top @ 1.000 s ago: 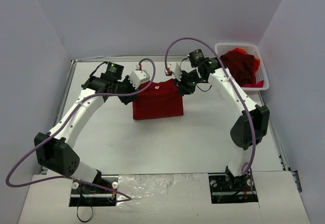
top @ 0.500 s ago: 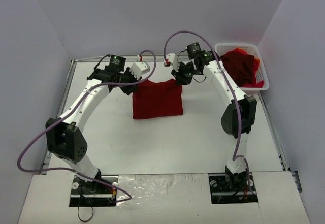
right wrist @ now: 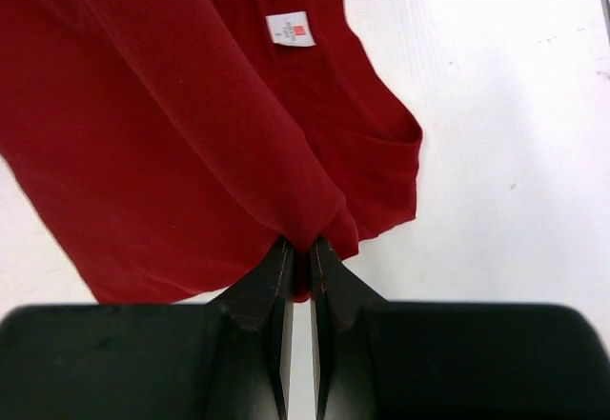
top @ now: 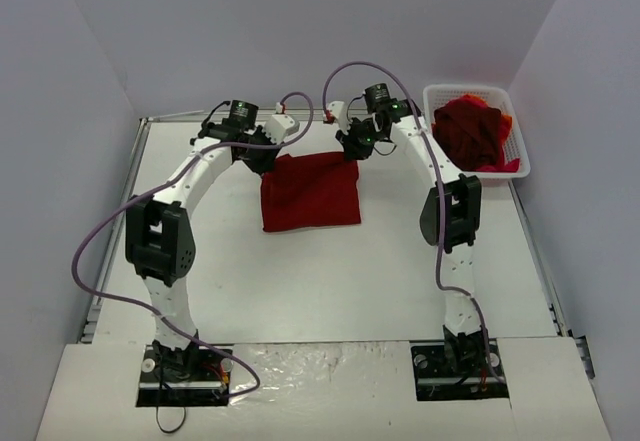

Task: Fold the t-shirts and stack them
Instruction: Fold the long partially folded tshirt into a neat square

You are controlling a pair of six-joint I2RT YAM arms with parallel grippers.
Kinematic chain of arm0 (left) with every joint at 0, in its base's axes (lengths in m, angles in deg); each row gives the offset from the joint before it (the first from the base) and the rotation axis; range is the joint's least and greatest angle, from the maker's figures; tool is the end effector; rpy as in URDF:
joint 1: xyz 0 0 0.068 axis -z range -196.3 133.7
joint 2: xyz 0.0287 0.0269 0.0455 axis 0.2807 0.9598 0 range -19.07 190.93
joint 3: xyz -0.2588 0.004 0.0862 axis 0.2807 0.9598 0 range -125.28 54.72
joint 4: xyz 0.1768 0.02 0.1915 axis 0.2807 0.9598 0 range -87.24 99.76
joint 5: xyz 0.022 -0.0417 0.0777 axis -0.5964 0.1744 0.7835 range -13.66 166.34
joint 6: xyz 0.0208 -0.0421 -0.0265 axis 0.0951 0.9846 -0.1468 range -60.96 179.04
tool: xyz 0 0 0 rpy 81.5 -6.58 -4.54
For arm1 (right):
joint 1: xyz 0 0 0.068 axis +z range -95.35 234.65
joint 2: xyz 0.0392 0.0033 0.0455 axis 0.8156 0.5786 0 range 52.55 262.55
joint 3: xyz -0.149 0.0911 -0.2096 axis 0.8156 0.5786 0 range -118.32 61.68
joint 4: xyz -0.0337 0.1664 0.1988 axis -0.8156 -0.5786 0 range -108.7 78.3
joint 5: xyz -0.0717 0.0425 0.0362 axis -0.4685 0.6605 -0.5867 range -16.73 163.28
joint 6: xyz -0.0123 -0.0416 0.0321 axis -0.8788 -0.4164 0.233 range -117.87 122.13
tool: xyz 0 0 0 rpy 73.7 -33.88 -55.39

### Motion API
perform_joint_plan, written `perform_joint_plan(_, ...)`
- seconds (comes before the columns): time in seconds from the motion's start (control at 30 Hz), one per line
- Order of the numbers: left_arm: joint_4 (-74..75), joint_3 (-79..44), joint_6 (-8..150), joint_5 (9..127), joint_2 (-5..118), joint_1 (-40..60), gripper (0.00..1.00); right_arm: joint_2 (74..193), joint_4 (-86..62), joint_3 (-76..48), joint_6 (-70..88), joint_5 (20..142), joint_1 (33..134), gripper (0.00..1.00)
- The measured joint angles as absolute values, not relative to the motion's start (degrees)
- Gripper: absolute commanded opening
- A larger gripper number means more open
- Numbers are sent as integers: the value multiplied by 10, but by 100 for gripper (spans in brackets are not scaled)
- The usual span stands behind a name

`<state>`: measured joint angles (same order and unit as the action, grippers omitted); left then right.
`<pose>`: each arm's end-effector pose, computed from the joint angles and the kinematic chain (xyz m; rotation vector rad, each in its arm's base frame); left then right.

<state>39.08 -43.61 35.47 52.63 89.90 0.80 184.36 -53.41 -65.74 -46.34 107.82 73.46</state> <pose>0.4071 -0.1401 0.2990 0.9932 2.1238 -0.4377 0.4823 0.1856 0.2768 -1.4646 1.6976 0.4392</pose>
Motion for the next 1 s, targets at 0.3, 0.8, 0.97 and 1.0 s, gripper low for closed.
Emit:
perform_joint_plan(0.3,383,-540,357,543,1011,-7,2,1946,-494,-752,-444,1076,723,0)
perform_joint_plan(0.8,380,-561,357,587,1072,-7,2,2025,-458,-798,-422,1071,723,0)
perform_joint_plan(0.97,379,-555,357,588,1058,-6,2,1996,-447,-747,-421,1067,724,0)
perform_joint_plan(1.0,376,-543,357,588,1045,-6,2,1983,-447,-730,-421,1066,724,0)
